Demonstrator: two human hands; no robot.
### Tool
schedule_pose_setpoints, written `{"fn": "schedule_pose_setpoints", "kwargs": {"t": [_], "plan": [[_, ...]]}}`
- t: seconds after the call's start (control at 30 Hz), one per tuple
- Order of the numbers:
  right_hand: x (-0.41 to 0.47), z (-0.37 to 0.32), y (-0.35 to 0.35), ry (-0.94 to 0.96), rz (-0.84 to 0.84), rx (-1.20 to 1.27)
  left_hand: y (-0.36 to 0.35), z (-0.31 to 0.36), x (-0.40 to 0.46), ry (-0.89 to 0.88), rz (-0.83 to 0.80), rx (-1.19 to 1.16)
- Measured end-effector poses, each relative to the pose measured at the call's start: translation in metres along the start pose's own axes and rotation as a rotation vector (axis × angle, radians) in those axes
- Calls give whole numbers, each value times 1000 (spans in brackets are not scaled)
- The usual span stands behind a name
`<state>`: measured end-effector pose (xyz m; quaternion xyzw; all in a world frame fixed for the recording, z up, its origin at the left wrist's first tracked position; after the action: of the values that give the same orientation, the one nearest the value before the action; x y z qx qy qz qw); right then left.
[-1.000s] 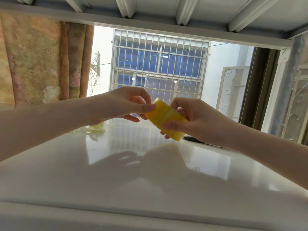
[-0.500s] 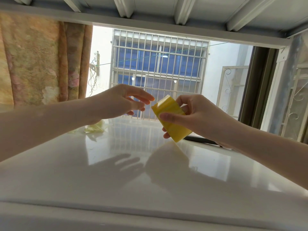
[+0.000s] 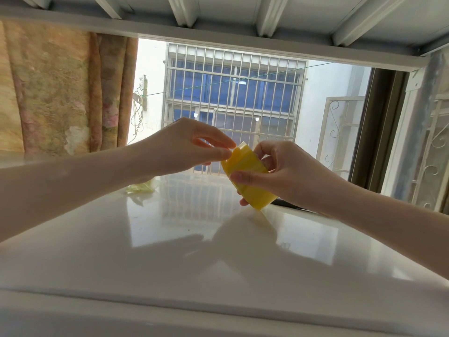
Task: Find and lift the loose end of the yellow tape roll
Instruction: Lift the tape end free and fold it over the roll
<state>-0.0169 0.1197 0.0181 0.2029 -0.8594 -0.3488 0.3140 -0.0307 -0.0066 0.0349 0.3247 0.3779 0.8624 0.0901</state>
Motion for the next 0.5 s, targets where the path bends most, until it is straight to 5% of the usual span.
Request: {"fn": "schedule_pose_setpoints", "kwargs": {"t": [0.5], "plan": [[-1, -2, -2, -18, 17, -165, -7, -26, 3, 151, -162, -194]]}}
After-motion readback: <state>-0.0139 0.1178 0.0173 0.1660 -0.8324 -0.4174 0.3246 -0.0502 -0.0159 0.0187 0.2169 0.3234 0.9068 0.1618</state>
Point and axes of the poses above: each hand's wrist, its own x-axis towards the middle knuckle, its own y-axis out of the back of the hand, z = x × y, the point moved 7 cm from there along x, towards the middle knuckle, and after that the axes turned 9 degrees about -z, right-handed, at the moved point
